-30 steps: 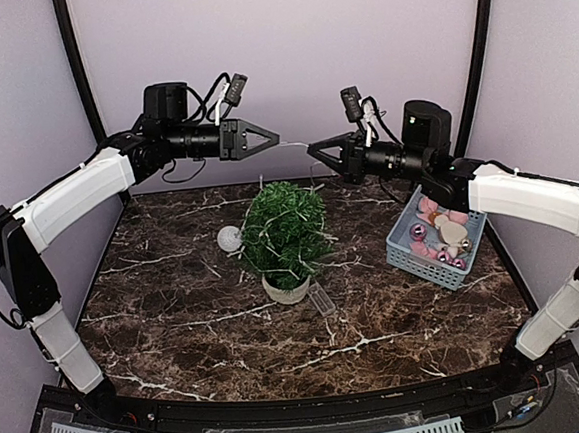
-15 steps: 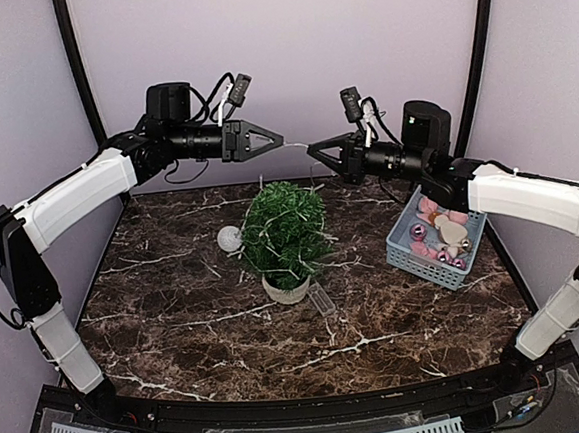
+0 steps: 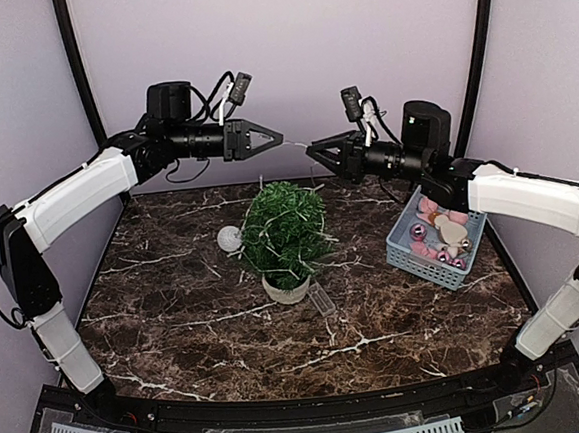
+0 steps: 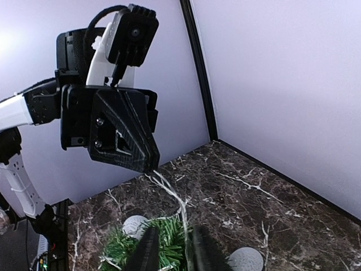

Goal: Decorate the small christmas tree
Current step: Wrap the side of the string light in the gap of the branches.

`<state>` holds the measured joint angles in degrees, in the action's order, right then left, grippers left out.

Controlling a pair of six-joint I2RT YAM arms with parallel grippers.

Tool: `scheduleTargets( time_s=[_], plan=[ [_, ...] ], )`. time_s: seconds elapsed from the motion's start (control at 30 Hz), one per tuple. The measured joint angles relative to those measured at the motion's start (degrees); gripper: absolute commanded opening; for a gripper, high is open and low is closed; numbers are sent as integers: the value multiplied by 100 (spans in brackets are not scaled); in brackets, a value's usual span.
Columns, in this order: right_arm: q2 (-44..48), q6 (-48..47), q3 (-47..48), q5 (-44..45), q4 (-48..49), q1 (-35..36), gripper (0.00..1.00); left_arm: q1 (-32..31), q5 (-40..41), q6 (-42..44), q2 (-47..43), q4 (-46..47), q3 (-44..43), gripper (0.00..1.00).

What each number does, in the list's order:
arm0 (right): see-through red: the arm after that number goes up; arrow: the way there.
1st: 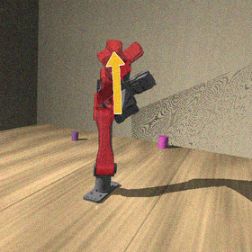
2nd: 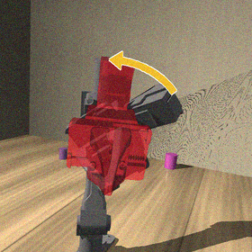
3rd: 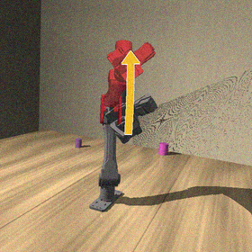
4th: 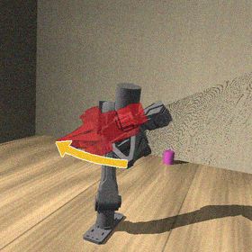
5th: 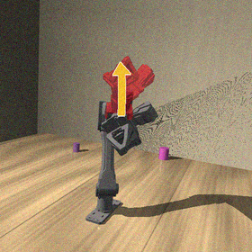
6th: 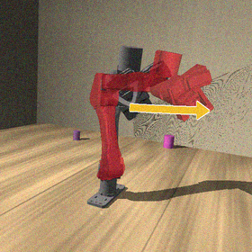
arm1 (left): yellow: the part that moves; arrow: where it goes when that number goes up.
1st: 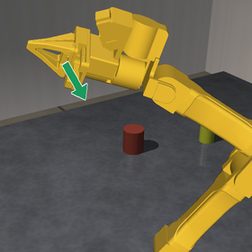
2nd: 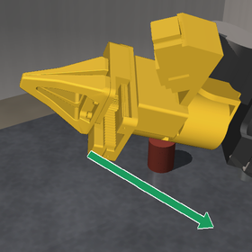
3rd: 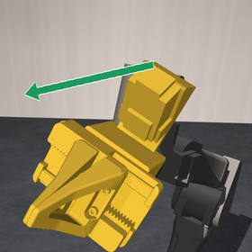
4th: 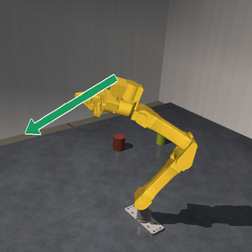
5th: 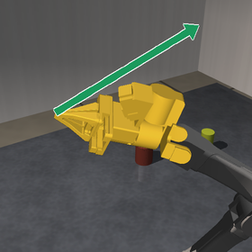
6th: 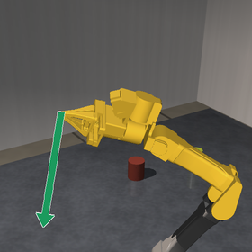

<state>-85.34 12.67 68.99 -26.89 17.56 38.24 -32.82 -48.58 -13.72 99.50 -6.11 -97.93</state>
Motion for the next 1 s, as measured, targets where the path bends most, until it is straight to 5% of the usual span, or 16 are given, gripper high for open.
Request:
scheduleTargets(
  time_s=[0.1, 0.3, 1.0],
  plan=[
    [-2, 31, -13, 118, 24, -7, 62, 0, 127, 70, 111, 4, -155, 0],
    [26, 120, -295, 496, 85, -61, 78, -17, 225, 219, 726, -90, -752, 0],
    [933, 291, -1001, 1399, 240, -122, 82, 389, 800, 455, 1596, -695, -1305, 0]
  ],
)
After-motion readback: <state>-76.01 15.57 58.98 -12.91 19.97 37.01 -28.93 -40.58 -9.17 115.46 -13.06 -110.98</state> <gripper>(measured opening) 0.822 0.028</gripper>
